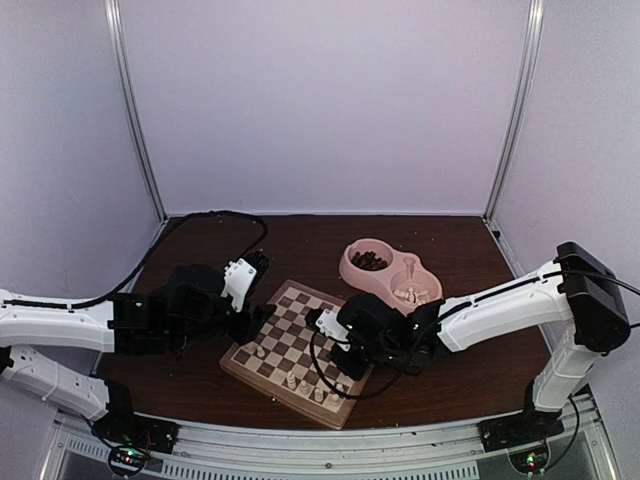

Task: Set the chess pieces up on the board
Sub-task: Place the pawn on the chessboard, then pick up the pawn from the chessboard.

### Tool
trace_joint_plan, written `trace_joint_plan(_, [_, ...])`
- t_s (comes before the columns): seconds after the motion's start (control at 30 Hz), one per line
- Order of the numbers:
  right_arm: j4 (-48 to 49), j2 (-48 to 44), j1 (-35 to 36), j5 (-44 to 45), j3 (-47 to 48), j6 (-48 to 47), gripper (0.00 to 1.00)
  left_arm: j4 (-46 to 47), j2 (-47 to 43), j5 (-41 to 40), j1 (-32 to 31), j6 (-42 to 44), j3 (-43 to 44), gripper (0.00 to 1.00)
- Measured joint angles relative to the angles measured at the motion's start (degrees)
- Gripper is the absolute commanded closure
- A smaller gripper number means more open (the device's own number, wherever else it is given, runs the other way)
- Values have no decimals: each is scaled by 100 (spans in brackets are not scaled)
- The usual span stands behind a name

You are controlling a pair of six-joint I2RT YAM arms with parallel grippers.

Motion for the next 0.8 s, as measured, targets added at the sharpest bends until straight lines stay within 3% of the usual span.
trace_joint_plan(0.13, [0, 2, 0, 7, 0, -2, 77, 13, 37, 15, 0, 0, 0, 43])
trace_joint_plan(0.37, [33, -101, 0, 79, -52, -15, 63, 31, 157, 223, 0, 9, 0, 40])
trace_joint_plan(0.47, [149, -577, -2, 155, -365, 9, 55, 20, 243, 474, 0, 28, 39, 41])
trace_joint_plan(0.6, [555, -1738, -94, 240, -1084, 50, 55, -20, 544, 962, 0, 96, 278, 43])
trace_joint_plan(0.8, [925, -2566, -667, 675, -1550, 363, 55, -57, 1366, 1711, -2, 131, 846, 48])
